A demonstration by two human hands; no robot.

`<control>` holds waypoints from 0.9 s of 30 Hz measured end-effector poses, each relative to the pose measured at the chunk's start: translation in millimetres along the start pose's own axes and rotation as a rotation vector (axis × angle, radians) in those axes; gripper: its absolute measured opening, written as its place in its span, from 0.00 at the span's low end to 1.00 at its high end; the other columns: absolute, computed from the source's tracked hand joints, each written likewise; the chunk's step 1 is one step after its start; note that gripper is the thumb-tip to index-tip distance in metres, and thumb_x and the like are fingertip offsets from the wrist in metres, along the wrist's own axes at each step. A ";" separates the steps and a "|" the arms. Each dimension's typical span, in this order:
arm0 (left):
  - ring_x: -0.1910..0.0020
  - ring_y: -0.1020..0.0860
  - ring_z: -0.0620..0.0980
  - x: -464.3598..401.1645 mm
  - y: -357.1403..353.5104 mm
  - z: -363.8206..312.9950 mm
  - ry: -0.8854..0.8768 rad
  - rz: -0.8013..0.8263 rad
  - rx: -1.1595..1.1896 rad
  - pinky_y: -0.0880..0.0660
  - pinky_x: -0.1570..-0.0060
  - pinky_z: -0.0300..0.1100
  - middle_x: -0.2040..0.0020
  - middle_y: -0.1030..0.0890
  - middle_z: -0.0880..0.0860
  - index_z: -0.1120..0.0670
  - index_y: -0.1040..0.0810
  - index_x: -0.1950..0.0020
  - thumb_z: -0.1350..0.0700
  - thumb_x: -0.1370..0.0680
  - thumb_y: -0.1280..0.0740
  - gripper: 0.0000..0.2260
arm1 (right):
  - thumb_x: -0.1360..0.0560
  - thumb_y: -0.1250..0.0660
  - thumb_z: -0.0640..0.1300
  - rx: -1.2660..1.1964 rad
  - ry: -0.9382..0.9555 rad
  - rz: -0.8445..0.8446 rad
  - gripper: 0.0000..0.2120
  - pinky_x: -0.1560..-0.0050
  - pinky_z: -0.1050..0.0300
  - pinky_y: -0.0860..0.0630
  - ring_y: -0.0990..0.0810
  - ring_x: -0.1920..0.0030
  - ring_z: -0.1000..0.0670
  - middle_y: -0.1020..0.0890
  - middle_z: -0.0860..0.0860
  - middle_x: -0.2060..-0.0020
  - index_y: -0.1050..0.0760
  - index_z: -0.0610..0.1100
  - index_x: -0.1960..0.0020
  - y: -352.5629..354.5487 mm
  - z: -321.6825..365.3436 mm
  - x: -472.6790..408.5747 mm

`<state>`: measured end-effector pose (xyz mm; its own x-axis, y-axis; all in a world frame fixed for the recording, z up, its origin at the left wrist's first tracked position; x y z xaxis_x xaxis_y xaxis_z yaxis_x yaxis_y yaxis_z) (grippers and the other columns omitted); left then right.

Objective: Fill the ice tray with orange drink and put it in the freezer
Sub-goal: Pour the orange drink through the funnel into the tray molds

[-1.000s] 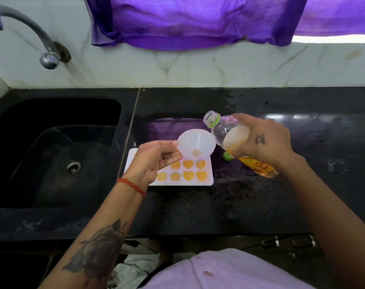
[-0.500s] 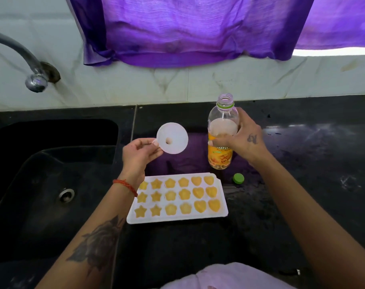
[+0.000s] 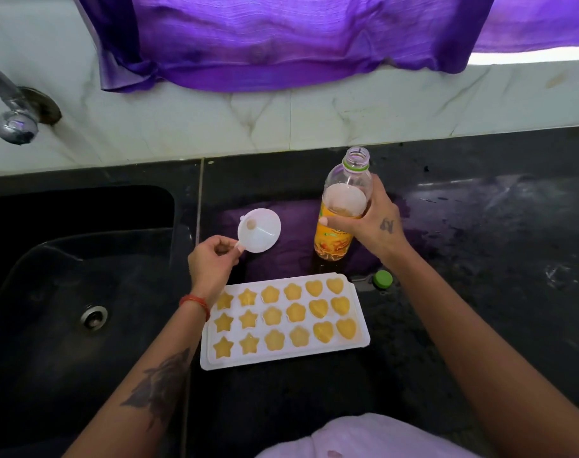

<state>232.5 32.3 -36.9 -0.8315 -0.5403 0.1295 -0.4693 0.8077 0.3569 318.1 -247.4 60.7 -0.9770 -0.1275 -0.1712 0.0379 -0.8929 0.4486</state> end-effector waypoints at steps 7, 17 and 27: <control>0.41 0.26 0.54 13.9 -2.0 -50.4 -0.253 -0.067 -0.417 0.31 0.46 0.42 0.36 0.30 0.56 0.53 0.28 0.36 0.54 0.29 0.27 0.23 | 0.37 0.21 0.45 -0.027 -0.123 0.171 0.38 0.52 0.61 0.25 0.24 0.43 0.49 0.24 0.51 0.42 0.36 0.52 0.33 -0.1 -14.6 -3.5; 0.28 0.39 0.52 57.2 -110.6 -150.4 -0.524 0.378 -0.147 0.37 0.31 0.49 0.25 0.43 0.53 0.48 0.48 0.24 0.48 0.32 0.25 0.44 | 0.24 0.35 0.44 0.611 -0.135 0.287 0.34 0.29 0.50 0.40 0.42 0.26 0.41 0.41 0.43 0.26 0.48 0.51 0.23 13.6 -70.0 62.5; 0.38 0.27 0.51 47.3 -138.4 -155.8 -0.555 0.404 0.025 0.25 0.42 0.54 0.30 0.34 0.50 0.46 0.46 0.27 0.52 0.30 0.26 0.39 | 0.25 0.39 0.35 0.862 -0.031 0.414 0.20 0.39 0.56 0.28 0.24 0.40 0.44 0.22 0.46 0.38 0.25 0.47 0.35 0.7 -81.6 76.7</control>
<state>304.5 -141.8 64.0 -0.9688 -0.0003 -0.2477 -0.0918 0.9292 0.3580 260.3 -293.0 -23.7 -0.9263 -0.3393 0.1636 0.2260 -0.1530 0.9620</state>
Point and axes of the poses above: each hand's wrist, its own x-axis away from the middle knuckle, its own y-axis out of the back of the hand, z = x × y, the point moved 9 cm from there along -x, towards the middle knuckle
